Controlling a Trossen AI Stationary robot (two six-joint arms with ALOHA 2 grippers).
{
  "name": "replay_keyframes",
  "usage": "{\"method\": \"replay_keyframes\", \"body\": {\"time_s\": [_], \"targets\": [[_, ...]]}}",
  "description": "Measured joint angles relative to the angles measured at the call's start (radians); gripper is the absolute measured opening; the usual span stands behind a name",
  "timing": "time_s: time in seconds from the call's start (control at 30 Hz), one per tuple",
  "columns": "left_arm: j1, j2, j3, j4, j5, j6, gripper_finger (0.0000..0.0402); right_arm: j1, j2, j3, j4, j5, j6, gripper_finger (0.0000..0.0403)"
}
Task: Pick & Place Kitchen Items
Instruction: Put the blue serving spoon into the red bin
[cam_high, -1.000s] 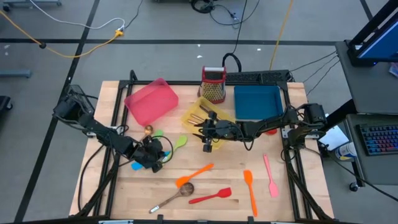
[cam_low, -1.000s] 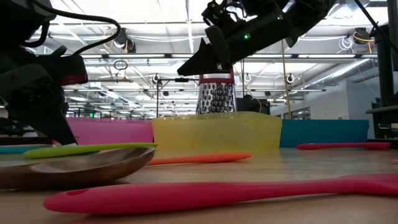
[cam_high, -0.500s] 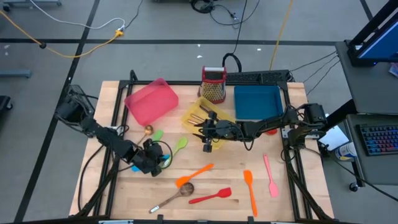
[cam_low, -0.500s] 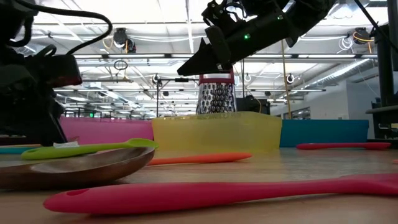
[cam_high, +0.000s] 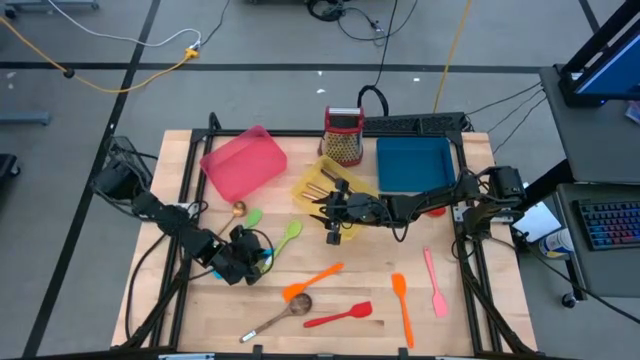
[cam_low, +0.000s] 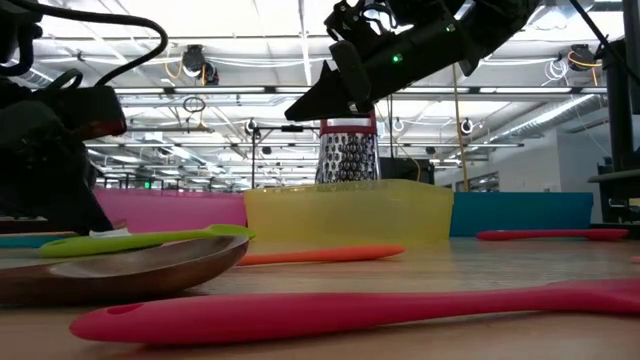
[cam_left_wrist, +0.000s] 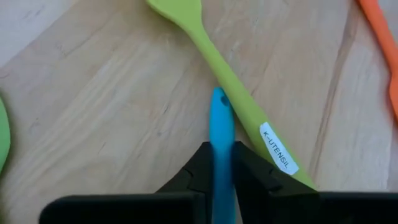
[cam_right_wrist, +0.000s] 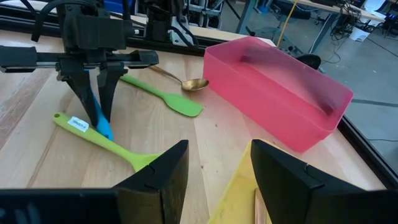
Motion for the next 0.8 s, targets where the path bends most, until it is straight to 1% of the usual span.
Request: {"method": "replay_keyframes", "body": {"time_s": [0.07,0.2,0.27,0.4,0.53,0.67,0.8], "targets": [[0.001,0.001,-0.001,0.035,-0.011,-0.007,0.004,0.0,0.0,0.0,0.0,0.0,0.0,0.0167],[0.001,0.003,-0.001,0.077,-0.015,-0.037,0.0074,0.0,0.0,0.0,0.0,0.0,0.0,0.0167],[0.001,0.005,-0.001,0.077,-0.014,-0.053,0.0082,0.0,0.0,0.0,0.0,0.0,0.0,0.0167],[-0.001,0.049,0.0,0.119,-0.036,-0.062,0.0088,0.0,0.0,0.0,0.0,0.0,0.0,0.0167],[-0.008,0.125,0.0,0.217,-0.05,-0.062,0.009,0.0,0.0,0.0,0.0,0.0,0.0,0.0167],[-0.02,0.174,0.002,0.285,-0.065,-0.061,0.0091,0.0,0.0,0.0,0.0,0.0,0.0,0.0167],[-0.039,0.217,0.004,0.301,-0.108,-0.059,0.0091,0.0,0.0,0.0,0.0,0.0,0.0,0.0167]]}}
